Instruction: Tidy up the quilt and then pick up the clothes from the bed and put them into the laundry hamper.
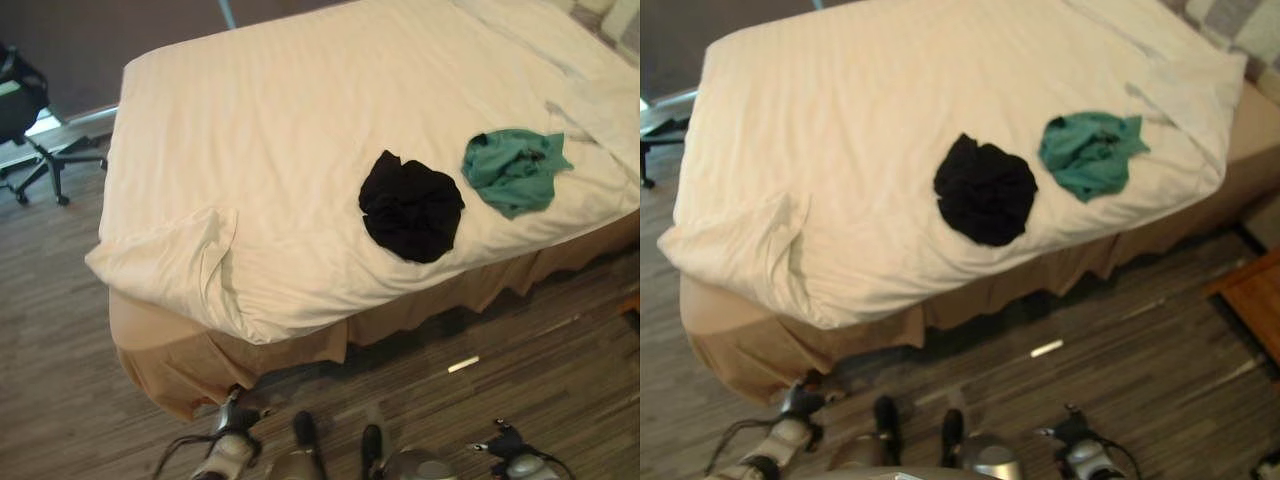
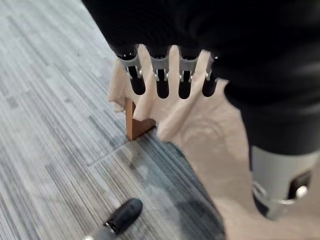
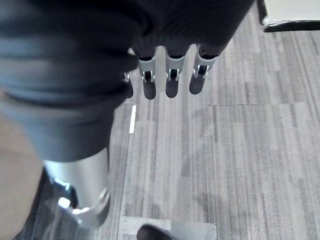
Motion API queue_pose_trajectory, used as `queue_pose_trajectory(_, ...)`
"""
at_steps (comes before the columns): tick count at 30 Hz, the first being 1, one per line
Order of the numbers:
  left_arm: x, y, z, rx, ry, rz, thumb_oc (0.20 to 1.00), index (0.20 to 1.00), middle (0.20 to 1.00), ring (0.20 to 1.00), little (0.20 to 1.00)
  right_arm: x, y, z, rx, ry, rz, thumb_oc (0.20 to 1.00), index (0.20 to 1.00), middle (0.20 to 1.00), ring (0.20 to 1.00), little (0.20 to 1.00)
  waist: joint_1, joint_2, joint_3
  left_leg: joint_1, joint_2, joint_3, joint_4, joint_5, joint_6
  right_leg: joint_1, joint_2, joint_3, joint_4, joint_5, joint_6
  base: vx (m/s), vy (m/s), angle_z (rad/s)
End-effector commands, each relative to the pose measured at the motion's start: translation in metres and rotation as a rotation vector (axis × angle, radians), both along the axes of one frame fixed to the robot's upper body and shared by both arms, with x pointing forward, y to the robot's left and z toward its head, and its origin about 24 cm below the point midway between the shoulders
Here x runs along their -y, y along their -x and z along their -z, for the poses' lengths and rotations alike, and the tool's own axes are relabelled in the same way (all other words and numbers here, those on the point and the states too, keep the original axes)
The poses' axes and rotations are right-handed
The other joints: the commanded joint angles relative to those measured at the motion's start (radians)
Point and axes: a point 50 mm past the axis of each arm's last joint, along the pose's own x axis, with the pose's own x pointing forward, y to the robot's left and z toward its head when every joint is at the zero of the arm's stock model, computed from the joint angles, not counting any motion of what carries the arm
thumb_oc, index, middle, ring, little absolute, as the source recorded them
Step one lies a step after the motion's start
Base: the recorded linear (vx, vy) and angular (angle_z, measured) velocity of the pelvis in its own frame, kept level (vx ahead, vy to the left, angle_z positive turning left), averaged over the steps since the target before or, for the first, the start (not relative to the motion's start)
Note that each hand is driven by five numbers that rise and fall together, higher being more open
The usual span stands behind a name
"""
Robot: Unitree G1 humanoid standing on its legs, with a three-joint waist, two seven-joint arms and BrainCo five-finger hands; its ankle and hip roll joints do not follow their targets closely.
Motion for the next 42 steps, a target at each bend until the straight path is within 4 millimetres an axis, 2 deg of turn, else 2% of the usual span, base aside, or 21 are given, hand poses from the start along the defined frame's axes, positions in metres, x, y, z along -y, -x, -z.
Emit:
queue_pose_trajectory(1, -0.047, 0.012, -0.008, 0.024, -0.064, -0.192, 1.0, 1.0, 1.0, 1.0, 1.0, -0.018, 0.02, 0.012, -0.086, -0.017, -0.02, 1.0, 1.0, 1.0, 1.0, 1.0, 0.061, -0.086, -0.048, 0.167, -0.074, 0.044, -0.044, -0.126, -0.097, 0.163, -0.209, -0.023, -0.276, 0.066, 0.206, 0.13, 0.006, -0.04)
queue_pose_trajectory(2, -0.058, 0.024, -0.007, 0.035, -0.043, -0.342, 1.0, 1.0, 1.0, 1.0, 1.0, -0.02, 0.024, 0.014, -0.11, -0.013, -0.048, 1.0, 1.0, 1.0, 1.0, 1.0, 0.064, -0.084, -0.056, 0.189, -0.068, 0.052, -0.064, -0.12, -0.102, 0.176, -0.211, -0.029, -0.283, 0.066, 0.209, 0.07, 0.009, 0.0)
queue_pose_trajectory(3, -0.058, 0.024, -0.007, 0.035, -0.043, -0.343, 1.0, 1.0, 1.0, 1.0, 1.0, -0.02, 0.024, 0.014, -0.11, -0.013, -0.049, 1.0, 1.0, 1.0, 1.0, 1.0, 0.063, -0.085, -0.055, 0.191, -0.068, 0.052, -0.065, -0.12, -0.102, 0.178, -0.211, -0.029, -0.284, 0.066, 0.209, 0.15, 0.02, 0.15)
queue_pose_trajectory(5, -0.078, 0.035, -0.012, 0.101, -0.029, -0.559, 1.0, 1.0, 1.0, 1.0, 1.0, -0.02, 0.027, 0.015, -0.113, -0.005, -0.051, 1.0, 1.0, 1.0, 1.0, 1.0, 0.067, -0.083, -0.063, 0.213, -0.063, 0.057, -0.075, -0.125, -0.108, 0.197, -0.214, -0.032, -0.296, 0.067, 0.214, 0.1, 0.011, 0.23)
queue_pose_trajectory(6, -0.078, 0.035, -0.012, 0.101, -0.029, -0.559, 1.0, 1.0, 1.0, 1.0, 1.0, -0.02, 0.027, 0.015, -0.113, -0.005, -0.051, 1.0, 1.0, 1.0, 1.0, 1.0, 0.067, -0.084, -0.063, 0.214, -0.063, 0.057, -0.075, -0.125, -0.108, 0.197, -0.214, -0.032, -0.296, 0.067, 0.214, 0.07, 0.013, 0.34)
queue_pose_trajectory(10, -0.119, 0.022, -0.042, 0.3, -0.105, -0.661, 1.0, 1.0, 1.0, 1.0, 1.0, -0.023, 0.026, 0.014, -0.084, -0.011, -0.071, 1.0, 1.0, 1.0, 1.0, 1.0, 0.079, -0.085, -0.063, 0.23, -0.066, 0.05, -0.082, -0.134, -0.111, 0.211, -0.217, -0.04, -0.305, 0.069, 0.223, 0.05, 0.008, 0.25)
queue_pose_trajectory(11, -0.12, 0.023, -0.042, 0.3, -0.105, -0.661, 1.0, 1.0, 1.0, 1.0, 1.0, -0.024, 0.026, 0.014, -0.084, -0.011, -0.072, 1.0, 1.0, 1.0, 1.0, 1.0, 0.078, -0.086, -0.063, 0.23, -0.066, 0.05, -0.082, -0.134, -0.111, 0.211, -0.218, -0.04, -0.305, 0.069, 0.223, 0.02, 0.003, 0.42)
queue_pose_trajectory(12, -0.135, 0.011, -0.061, 0.407, -0.146, -0.666, 1.0, 1.0, 1.0, 1.0, 1.0, -0.025, 0.025, 0.014, -0.078, -0.014, -0.077, 1.0, 1.0, 1.0, 1.0, 1.0, 0.083, -0.087, -0.062, 0.235, -0.068, 0.049, -0.084, -0.138, -0.113, 0.217, -0.22, -0.044, -0.308, 0.069, 0.226, 0.02, -0.001, 0.48)
queue_pose_trajectory(16, -0.153, -0.022, -0.115, 0.728, -0.215, -0.629, 1.0, 1.0, 1.0, 1.0, 1.0, -0.028, 0.027, 0.015, -0.065, -0.022, -0.068, 1.0, 1.0, 1.0, 1.0, 1.0, 0.102, -0.095, -0.059, 0.231, -0.069, 0.037, -0.085, -0.142, -0.115, 0.223, -0.224, -0.056, -0.31, 0.069, 0.232, 0.01, -0.005, 0.13)
queue_pose_trajectory(17, -0.153, -0.021, -0.115, 0.727, -0.216, -0.63, 1.0, 1.0, 1.0, 1.0, 1.0, -0.028, 0.027, 0.015, -0.066, -0.023, -0.069, 1.0, 1.0, 1.0, 1.0, 1.0, 0.101, -0.096, -0.059, 0.231, -0.069, 0.037, -0.085, -0.142, -0.115, 0.224, -0.224, -0.056, -0.31, 0.069, 0.232, 0.01, -0.019, 0.08)
queue_pose_trajectory(20, -0.155, -0.05, -0.175, 0.987, -0.3, -0.471, 1.0, 1.0, 1.0, 1.0, 1.0, -0.029, 0.03, 0.016, -0.057, -0.042, -0.043, 1.0, 1.0, 1.0, 1.0, 1.0, 0.114, -0.098, -0.058, 0.226, -0.071, 0.027, -0.086, -0.144, -0.117, 0.227, -0.228, -0.067, -0.313, 0.07, 0.237, 0.0, -0.009, 0.07)
queue_pose_trajectory(21, -0.155, -0.05, -0.175, 0.986, -0.302, -0.47, 1.0, 1.0, 1.0, 1.0, 1.0, -0.029, 0.03, 0.016, -0.057, -0.042, -0.042, 1.0, 1.0, 1.0, 1.0, 1.0, 0.114, -0.099, -0.058, 0.227, -0.071, 0.027, -0.086, -0.144, -0.117, 0.228, -0.229, -0.068, -0.314, 0.07, 0.237, 0.0, 0.0, 0.0)
queue_pose_trajectory(23, -0.151, -0.068, -0.213, 1.061, -0.452, -0.251, 1.0, 1.0, 1.0, 1.0, 1.0, -0.028, 0.032, 0.015, -0.048, -0.056, -0.039, 1.0, 1.0, 1.0, 1.0, 1.0, 0.113, -0.096, -0.057, 0.225, -0.071, 0.022, -0.086, -0.146, -0.118, 0.227, -0.233, -0.073, -0.316, 0.074, 0.242, 0.0, 0.007, 0.04)
queue_pose_trajectory(26, -0.141, -0.087, -0.244, 1.067, -0.624, -0.02, 1.0, 1.0, 1.0, 1.0, 1.0, -0.023, 0.034, 0.014, -0.058, -0.05, -0.048, 1.0, 1.0, 1.0, 1.0, 1.0, 0.102, -0.091, -0.056, 0.222, -0.074, 0.026, -0.086, -0.147, -0.118, 0.221, -0.237, -0.073, -0.317, 0.08, 0.247, 0.0, 0.022, 0.06)
queue_pose_trajectory(30, -0.132, -0.107, -0.261, 1.035, -0.735, 0.132, 1.0, 1.0, 1.0, 1.0, 1.0, -0.017, 0.033, 0.012, -0.059, -0.035, -0.059, 1.0, 1.0, 1.0, 1.0, 1.0, 0.081, -0.087, -0.047, 0.212, -0.075, 0.033, -0.086, -0.148, -0.115, 0.204, -0.241, -0.068, -0.316, 0.087, 0.251, -0.02, 0.015, 0.01)
queue_pose_trajectory(31, -0.127, -0.124, -0.267, 1.01, -0.776, 0.173, 1.0, 1.0, 1.0, 1.0, 1.0, -0.013, 0.027, 0.01, -0.049, -0.021, -0.073, 1.0, 1.0, 1.0, 1.0, 1.0, 0.062, -0.085, -0.033, 0.198, -0.076, 0.042, -0.086, -0.147, -0.114, 0.178, -0.243, -0.058, -0.314, 0.096, 0.254, -0.1, 0.047, -0.01)
queue_pose_trajectory(34, -0.124, -0.145, -0.27, 0.942, -0.845, 0.213, 1.0, 1.0, 1.0, 1.0, 1.0, -0.011, 0.016, 0.006, -0.023, -0.005, -0.099, 1.0, 1.0, 1.0, 1.0, 1.0, 0.034, -0.085, -0.005, 0.174, -0.075, 0.053, -0.086, -0.141, -0.111, 0.138, -0.243, -0.043, -0.308, 0.107, 0.257, -0.15, 0.035, -0.13)
queue_pose_trajectory(36, -0.115, -0.179, -0.287, 0.82, -1.004, 0.29, 1.0, 1.0, 1.0, 1.0, 1.0, -0.005, -0.01, -0.004, 0.048, 0.038, -0.104, 1.0, 1.0, 1.0, 1.0, 1.0, 0.01, -0.087, 0.067, 0.096, -0.076, 0.057, -0.084, -0.12, -0.104, 0.037, -0.242, -0.018, -0.281, 0.127, 0.26, -0.32, 0.031, -0.22)
queue_pose_trajectory(38, -0.114, -0.181, -0.288, 0.823, -1.005, 0.292, 1.0, 1.0, 1.0, 1.0, 1.0, -0.005, -0.01, -0.004, 0.05, 0.036, -0.101, 1.0, 1.0, 1.0, 1.0, 1.0, 0.014, -0.088, 0.066, 0.092, -0.076, 0.057, -0.083, -0.119, -0.104, 0.032, -0.242, -0.017, -0.279, 0.127, 0.26, -0.14, 0.011, -0.18)
queue_pose_trajectory(41, -0.122, -0.19, -0.279, 0.656, -1.084, 0.306, 1.0, 1.0, 1.0, 1.0, 1.0, -0.007, -0.02, -0.007, 0.066, 0.051, -0.095, 1.0, 1.0, 1.0, 1.0, 1.0, 0.01, -0.094, 0.09, 0.048, -0.076, 0.065, -0.084, -0.104, -0.103, -0.018, -0.24, -0.01, -0.274, 0.141, 0.263, -0.09, 0.01, -0.19)
queue_pose_trajectory(42, -0.128, -0.187, -0.268, 0.564, -1.105, 0.324, 0.802, 0.802, 0.802, 0.802, 0.802, -0.007, -0.02, -0.006, 0.061, 0.05, -0.093, 1.0, 1.0, 1.0, 1.0, 1.0, 0.007, -0.095, 0.091, 0.045, -0.075, 0.068, -0.086, -0.102, -0.103, -0.022, -0.24, -0.011, -0.275, 0.143, 0.264, -0.05, 0.016, -0.14)
